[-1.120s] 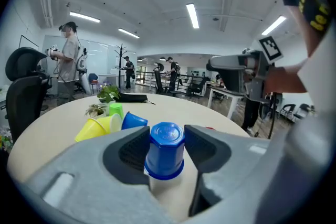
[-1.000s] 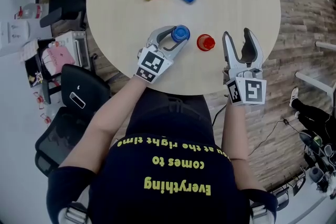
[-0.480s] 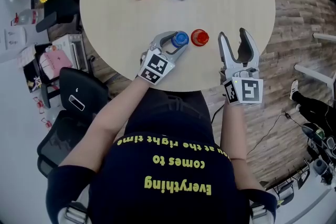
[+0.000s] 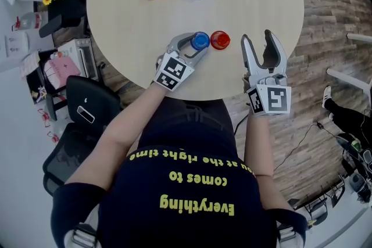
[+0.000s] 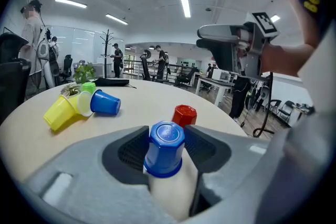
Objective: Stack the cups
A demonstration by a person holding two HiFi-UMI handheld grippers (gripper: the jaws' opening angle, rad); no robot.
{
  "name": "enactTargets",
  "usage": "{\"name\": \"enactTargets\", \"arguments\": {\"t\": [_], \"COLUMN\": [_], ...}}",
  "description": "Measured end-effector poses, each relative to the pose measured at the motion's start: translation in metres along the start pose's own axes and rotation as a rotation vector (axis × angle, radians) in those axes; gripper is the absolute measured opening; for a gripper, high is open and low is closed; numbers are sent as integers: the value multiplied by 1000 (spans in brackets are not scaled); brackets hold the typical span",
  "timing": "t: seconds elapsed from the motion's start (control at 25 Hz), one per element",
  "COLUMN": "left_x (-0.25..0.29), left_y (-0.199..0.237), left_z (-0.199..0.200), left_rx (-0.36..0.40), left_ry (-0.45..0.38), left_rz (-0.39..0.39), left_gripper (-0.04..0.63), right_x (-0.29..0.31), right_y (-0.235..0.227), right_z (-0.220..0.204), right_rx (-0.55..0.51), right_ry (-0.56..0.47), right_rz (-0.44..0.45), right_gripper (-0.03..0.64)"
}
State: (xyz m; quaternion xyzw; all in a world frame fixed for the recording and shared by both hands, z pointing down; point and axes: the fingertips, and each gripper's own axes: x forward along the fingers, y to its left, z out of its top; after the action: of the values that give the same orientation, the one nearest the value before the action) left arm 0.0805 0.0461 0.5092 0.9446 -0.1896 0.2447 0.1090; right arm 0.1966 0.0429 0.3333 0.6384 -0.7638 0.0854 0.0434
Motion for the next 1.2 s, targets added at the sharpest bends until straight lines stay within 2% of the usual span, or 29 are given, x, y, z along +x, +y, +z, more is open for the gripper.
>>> {"name": "enactTargets", "arguments": {"t": [0.32, 0.6, 0.76, 1.2], "left_x": [0, -15, -30, -91], "left_y": [-2, 1, 23, 114], "left_z": [2, 20, 38, 87], "left_rx": [-29, -63, -78, -140], "left_ry": [-2, -65, -118, -273], "left_rz": [-21, -4, 58, 314], "left_gripper": [223, 229, 229, 229], "right_x": [4, 12, 23, 59], "right_y": [2, 8, 13, 33], "right_z": [5, 10, 13, 24], "right_rx": [-3, -7, -9, -30], "right_ry": [-6, -14, -16, -25], "right_rz": [8, 36, 59, 147], "right_gripper": [265, 265, 265, 265]}}
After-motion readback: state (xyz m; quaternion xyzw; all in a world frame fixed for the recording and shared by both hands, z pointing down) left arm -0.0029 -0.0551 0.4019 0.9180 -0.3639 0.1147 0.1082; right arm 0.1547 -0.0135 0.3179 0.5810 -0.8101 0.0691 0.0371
